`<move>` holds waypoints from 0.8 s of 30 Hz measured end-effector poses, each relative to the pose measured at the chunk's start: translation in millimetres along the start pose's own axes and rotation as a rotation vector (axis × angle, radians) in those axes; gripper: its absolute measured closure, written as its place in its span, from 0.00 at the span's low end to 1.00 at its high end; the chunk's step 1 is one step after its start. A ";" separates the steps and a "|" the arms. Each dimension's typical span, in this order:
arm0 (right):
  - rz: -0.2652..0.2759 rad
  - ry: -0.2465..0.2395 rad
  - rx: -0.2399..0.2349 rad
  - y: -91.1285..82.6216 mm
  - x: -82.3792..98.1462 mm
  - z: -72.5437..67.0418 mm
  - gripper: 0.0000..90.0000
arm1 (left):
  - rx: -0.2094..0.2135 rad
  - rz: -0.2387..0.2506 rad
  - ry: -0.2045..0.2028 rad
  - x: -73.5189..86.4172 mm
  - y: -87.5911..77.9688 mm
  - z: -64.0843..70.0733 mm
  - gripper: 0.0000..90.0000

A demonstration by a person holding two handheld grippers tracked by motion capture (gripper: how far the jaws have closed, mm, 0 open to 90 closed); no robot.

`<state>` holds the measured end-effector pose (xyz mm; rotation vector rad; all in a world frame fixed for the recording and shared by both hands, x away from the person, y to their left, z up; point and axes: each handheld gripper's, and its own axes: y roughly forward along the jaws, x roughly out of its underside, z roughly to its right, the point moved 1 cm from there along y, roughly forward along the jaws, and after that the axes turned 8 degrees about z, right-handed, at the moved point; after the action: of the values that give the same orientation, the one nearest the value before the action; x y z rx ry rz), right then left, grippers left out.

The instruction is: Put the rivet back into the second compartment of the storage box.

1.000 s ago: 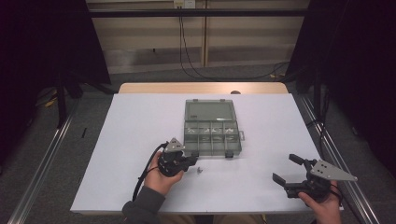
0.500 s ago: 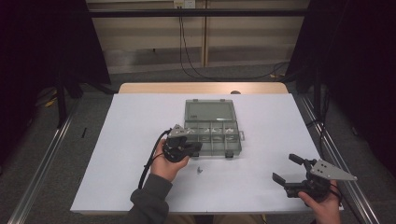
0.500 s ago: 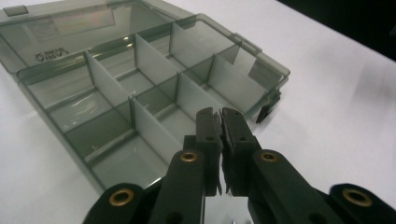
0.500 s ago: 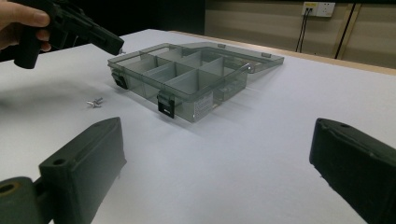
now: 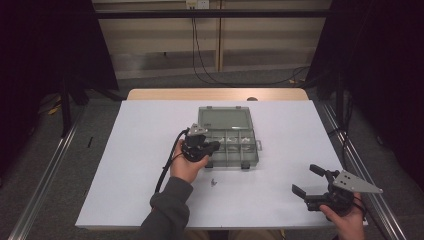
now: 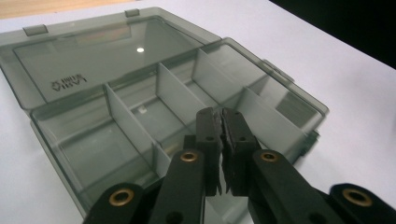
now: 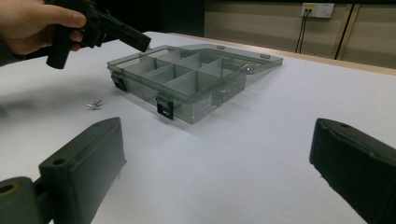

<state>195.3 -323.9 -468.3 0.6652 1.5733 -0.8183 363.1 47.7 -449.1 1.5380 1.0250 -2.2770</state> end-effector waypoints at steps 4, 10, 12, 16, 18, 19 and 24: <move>0.001 0.001 -0.003 0.5 0.1 0.0 0.03 | -0.031 0.014 0.002 -2.5 7.6 -4.0 0.96; 0.000 0.000 -0.008 1.0 0.4 0.3 0.03 | -0.072 0.015 0.006 -4.9 18.0 -11.6 0.96; -0.001 0.002 -0.008 0.9 0.4 0.3 0.03 | -0.072 0.018 0.007 -8.0 20.6 -10.5 0.96; 0.003 0.003 -0.010 1.3 0.7 1.2 0.03 | -0.089 0.017 0.025 -13.4 26.7 -11.3 0.96; 0.003 0.005 -0.011 1.4 0.8 1.3 0.03 | -0.100 0.014 0.029 -16.2 30.1 -11.0 0.96; 0.002 0.006 -0.012 1.3 0.9 1.3 0.03 | -0.105 0.019 0.026 -17.0 31.3 -10.8 0.96; 0.003 0.007 -0.012 1.2 1.0 1.8 0.03 | -0.120 0.019 0.007 -17.6 37.1 -13.8 0.96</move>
<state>197.2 -324.7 -469.7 0.6623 1.5822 -0.8041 400.3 25.7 -452.5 1.5022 1.1222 -2.1565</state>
